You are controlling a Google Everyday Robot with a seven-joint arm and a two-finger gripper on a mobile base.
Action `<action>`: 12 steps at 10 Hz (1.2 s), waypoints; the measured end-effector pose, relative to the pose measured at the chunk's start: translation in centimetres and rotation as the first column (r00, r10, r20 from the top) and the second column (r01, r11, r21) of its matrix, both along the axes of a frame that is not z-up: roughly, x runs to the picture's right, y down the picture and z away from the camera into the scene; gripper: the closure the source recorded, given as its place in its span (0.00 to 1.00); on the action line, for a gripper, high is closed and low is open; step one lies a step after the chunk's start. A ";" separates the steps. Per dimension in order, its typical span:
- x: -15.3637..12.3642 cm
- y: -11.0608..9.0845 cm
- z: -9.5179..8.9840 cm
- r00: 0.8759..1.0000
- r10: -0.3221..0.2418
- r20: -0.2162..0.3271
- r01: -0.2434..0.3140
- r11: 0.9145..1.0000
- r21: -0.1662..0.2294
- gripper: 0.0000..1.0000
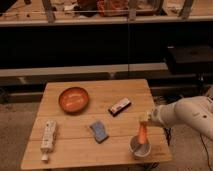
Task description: Place the pepper in the ceramic cup
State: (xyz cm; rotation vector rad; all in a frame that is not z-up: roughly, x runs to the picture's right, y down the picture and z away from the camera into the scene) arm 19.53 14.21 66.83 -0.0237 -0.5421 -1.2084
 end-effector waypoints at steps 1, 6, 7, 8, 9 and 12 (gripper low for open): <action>0.0 -0.5 -0.1 1.000 -0.013 0.008 0.012 1.000 0.015 0.99; -0.5 -1.7 -0.5 0.995 -0.092 0.022 0.090 0.992 0.094 0.99; -0.6 -1.6 -0.6 0.993 -0.115 0.032 0.111 0.988 0.109 0.98; -0.9 -1.5 -0.8 0.988 -0.145 0.045 0.138 0.982 0.128 0.89; -1.3 -1.4 -1.1 0.982 -0.181 0.058 0.171 0.975 0.144 0.79; -2.1 -1.0 -1.7 0.966 -0.248 0.072 0.234 0.958 0.167 0.51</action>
